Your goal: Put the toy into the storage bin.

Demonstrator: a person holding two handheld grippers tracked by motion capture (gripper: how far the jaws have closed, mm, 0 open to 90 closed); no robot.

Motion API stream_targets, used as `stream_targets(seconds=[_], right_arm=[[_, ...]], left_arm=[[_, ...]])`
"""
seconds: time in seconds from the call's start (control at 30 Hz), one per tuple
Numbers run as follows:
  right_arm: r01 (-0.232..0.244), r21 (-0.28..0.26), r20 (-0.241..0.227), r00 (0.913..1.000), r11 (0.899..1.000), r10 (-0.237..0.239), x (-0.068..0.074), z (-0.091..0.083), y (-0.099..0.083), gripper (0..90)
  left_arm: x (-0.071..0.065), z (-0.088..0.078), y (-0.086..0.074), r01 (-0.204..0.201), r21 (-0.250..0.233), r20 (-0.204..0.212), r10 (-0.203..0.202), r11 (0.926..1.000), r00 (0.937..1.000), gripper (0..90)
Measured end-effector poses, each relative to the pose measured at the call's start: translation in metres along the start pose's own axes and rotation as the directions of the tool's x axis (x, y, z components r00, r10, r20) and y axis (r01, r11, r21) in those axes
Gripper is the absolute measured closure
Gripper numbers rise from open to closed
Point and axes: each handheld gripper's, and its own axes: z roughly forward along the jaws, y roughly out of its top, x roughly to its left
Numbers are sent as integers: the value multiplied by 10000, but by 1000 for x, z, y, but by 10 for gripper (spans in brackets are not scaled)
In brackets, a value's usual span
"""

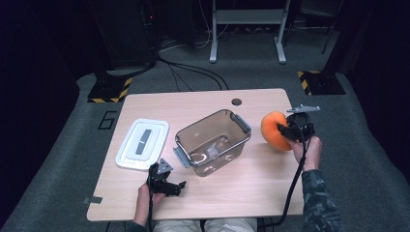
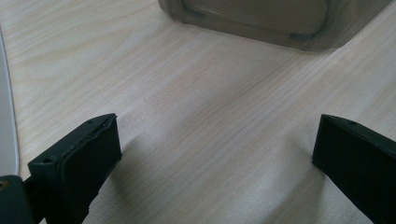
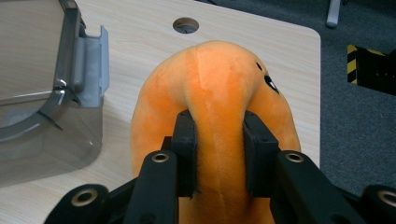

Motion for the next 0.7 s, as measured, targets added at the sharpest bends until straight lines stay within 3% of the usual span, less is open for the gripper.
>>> stream_targets(seconds=[0.7], right_arm=[[116,-689,-94,9999,9976,-122,15,-25,35,695]], left_arm=[[0,0,0,52,-28,-45,-52,10000,10000,10]])
